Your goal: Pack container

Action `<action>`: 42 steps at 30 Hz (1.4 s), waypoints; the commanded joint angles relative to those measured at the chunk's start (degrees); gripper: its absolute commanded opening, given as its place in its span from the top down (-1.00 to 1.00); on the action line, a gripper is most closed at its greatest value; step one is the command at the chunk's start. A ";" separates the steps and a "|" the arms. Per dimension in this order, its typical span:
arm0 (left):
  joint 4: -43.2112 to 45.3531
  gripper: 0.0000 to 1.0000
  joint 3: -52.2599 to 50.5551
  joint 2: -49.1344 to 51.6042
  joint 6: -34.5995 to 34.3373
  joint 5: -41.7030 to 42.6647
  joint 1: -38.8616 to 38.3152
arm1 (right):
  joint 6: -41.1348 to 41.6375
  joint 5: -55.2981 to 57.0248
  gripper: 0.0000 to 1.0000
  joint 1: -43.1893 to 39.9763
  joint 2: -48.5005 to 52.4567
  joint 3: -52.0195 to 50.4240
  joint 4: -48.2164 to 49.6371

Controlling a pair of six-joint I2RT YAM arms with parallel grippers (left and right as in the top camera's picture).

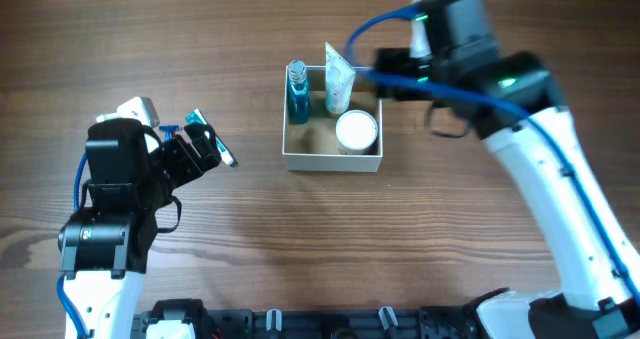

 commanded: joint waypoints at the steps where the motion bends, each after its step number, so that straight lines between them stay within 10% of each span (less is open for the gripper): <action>1: -0.02 -0.99 1.14 0.11 -0.48 0.70 -0.26 | 3.41 -3.67 -0.94 -7.85 1.88 -0.31 -4.83; 7: -4.15 -0.99 8.74 3.17 -5.29 -1.60 -0.26 | -3.69 -4.07 -0.98 -12.52 2.19 -1.84 -6.82; 23: -0.31 -1.00 18.73 48.35 -17.33 -0.63 0.28 | -9.40 -7.08 -1.00 -19.17 2.38 -8.72 -5.53; 42: 2.64 -0.96 18.71 58.55 -17.46 -1.05 0.87 | -9.44 -7.06 -0.99 -19.17 2.38 -8.72 -5.46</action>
